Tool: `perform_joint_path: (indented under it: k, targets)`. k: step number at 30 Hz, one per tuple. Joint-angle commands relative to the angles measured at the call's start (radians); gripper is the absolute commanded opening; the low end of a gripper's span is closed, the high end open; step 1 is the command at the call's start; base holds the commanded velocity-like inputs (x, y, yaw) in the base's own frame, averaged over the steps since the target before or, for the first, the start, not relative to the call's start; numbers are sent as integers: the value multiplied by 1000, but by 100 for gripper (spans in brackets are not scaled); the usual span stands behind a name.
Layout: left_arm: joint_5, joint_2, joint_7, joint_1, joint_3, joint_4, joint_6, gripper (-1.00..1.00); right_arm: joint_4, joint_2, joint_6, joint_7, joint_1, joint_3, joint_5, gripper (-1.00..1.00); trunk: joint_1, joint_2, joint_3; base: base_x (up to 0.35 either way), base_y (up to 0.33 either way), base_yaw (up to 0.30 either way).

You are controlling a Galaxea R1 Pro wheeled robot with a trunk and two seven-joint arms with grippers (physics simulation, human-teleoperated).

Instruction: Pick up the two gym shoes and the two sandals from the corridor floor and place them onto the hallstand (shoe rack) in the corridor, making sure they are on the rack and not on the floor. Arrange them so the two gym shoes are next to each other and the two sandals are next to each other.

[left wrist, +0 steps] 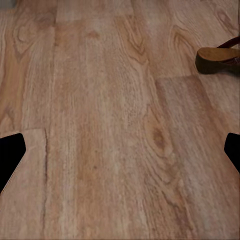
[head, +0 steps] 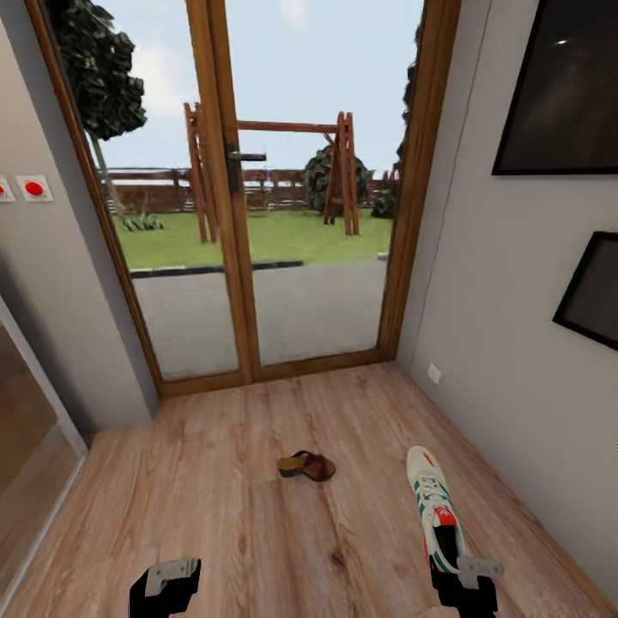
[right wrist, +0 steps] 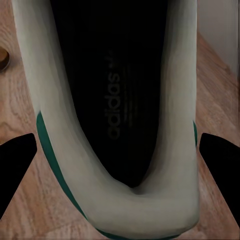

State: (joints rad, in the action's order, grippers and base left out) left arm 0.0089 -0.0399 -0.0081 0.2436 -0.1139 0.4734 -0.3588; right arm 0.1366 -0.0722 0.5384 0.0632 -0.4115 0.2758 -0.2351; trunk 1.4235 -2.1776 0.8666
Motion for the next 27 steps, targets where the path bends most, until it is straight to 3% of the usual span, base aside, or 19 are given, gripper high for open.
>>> perform_joint_path:
  k: [1, 20, 27]
  targets:
    - [1, 0, -1, 0, -1, -1, -3, 100, -2, 0, 3, 6, -1, 3, -10, -100, 0, 0, 1, 176, 295, -300]
    - [0, 0, -1, 0, -1, -1, -3, 100, -2, 0, 3, 6, -1, 3, -10, -100, 0, 0, 1, 199, 293, -300]
    - [0, 0, 0, 0, -1, -1, -3, 100, 0, 0, 3, 5, -1, 3, -10, -100, 0, 0, 1, 193, 290, -101]
